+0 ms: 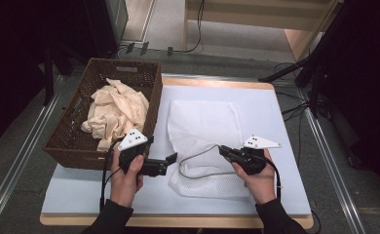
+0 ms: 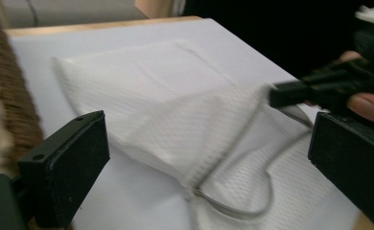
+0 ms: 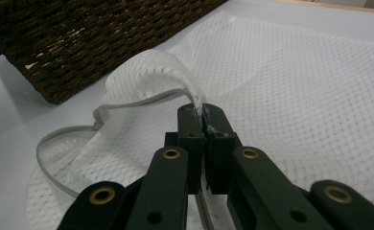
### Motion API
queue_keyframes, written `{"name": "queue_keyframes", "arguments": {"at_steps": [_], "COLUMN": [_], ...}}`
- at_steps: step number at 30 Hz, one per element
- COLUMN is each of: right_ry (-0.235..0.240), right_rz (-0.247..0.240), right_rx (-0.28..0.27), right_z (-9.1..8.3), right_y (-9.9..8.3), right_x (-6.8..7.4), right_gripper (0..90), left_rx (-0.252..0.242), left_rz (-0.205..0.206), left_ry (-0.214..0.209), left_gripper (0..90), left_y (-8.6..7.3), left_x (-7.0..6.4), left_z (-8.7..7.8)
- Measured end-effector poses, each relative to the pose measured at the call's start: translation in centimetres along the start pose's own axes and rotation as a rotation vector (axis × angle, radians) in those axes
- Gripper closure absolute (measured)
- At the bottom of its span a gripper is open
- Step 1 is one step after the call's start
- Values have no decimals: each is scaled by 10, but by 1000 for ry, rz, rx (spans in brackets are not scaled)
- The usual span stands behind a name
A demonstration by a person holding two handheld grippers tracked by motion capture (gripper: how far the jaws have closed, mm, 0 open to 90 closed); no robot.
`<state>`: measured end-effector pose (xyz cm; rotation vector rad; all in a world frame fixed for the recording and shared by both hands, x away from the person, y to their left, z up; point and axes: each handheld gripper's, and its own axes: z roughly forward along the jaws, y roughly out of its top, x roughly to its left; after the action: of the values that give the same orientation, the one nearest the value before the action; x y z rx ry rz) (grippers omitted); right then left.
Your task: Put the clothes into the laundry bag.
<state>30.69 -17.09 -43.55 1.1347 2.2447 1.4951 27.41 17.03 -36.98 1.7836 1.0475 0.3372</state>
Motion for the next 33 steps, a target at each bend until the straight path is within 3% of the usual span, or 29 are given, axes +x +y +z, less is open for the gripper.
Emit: {"name": "queue_keyframes", "arguments": {"at_steps": [5,10,13,14,16,18,21,26,29,33], "right_ry": [2,4,4,5,5,4,7,9,8,9], "right_rz": [-2,-1,-1,-1,-4,-4,-4,-4,-7,-8], "right_rx": [1,2,4,5,4,3,3,7,10,11], "right_z": [1,0,1,1,1,0,0,1,1,2], "right_y": [0,0,-1,-1,-1,-1,-1,-2,-3,-3], "right_x": [0,0,0,0,1,1,1,1,1,2], "right_gripper": [877,877,877,877,877,877,877,877,877,877], "left_rx": [-29,-26,-38,-47,-29,-9,2,73,89,159], "left_rz": [-48,-24,-88,-90,-59,-65,-143,-184,-265,-315], "left_ry": [64,130,112,114,174,198,179,239,235,307], "left_gripper": [0,0,0,0,0,0,0,0,0,0], "left_y": [18,35,48,51,59,63,64,57,55,50], "left_x": [27,45,60,63,72,80,102,133,147,169], "left_z": [2,7,9,10,13,15,18,24,26,29]}}
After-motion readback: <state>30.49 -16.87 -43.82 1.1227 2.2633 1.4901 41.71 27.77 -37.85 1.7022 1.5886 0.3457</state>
